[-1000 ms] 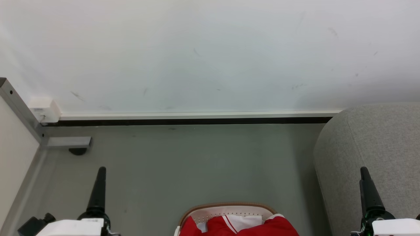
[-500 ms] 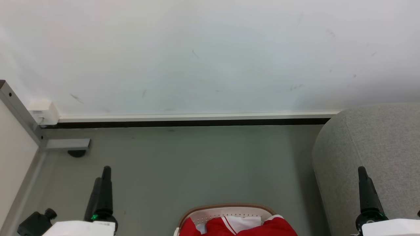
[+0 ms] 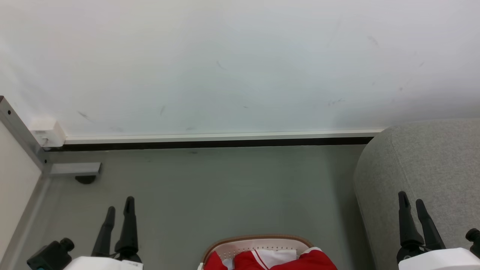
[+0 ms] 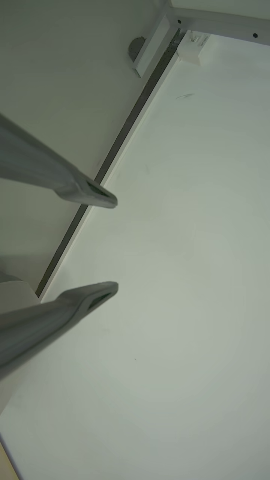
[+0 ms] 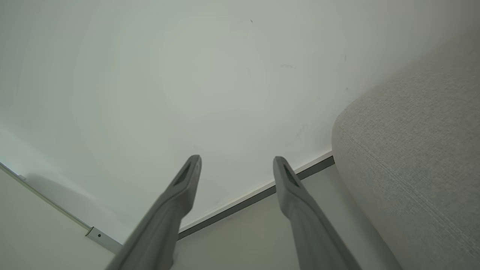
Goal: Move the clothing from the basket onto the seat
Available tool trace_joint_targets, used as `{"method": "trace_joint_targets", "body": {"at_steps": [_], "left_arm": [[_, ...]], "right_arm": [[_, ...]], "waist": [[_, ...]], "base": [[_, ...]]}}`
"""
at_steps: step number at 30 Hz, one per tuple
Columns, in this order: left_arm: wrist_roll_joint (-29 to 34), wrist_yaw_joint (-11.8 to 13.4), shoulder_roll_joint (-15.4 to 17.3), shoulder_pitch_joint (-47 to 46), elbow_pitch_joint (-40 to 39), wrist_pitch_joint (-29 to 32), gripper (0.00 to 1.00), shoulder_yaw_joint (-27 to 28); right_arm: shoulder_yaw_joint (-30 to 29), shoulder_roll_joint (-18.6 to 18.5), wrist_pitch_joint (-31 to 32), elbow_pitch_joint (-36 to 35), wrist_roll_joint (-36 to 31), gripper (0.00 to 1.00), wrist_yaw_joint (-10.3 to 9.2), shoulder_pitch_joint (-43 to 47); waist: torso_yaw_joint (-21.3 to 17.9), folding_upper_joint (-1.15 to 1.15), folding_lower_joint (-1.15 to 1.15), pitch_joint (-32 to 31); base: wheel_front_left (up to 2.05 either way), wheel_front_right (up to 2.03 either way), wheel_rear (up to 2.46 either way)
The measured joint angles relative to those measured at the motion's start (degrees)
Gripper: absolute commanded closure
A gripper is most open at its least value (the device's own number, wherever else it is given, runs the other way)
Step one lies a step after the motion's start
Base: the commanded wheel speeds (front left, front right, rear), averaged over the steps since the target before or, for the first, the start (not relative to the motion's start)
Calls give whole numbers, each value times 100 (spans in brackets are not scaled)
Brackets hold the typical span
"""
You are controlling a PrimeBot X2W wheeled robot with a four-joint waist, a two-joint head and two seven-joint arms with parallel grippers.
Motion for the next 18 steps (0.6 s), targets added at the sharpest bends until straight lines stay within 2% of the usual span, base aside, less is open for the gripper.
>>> {"method": "trace_joint_targets", "body": {"at_steps": [11,18], "left_arm": [[966,27,12,44,55,-187,0,-69],[1365,18,19,68,71,-281,0,-135]], "right_arm": [[40,27,4,172,-1238,0,0,-7],[12,64,-47,234,-1833,0,0,-7]], "waist": [[-11,0,0,-19],[-22,0,0,-31]], "base": [[0,0,0],[0,0,0]]}}
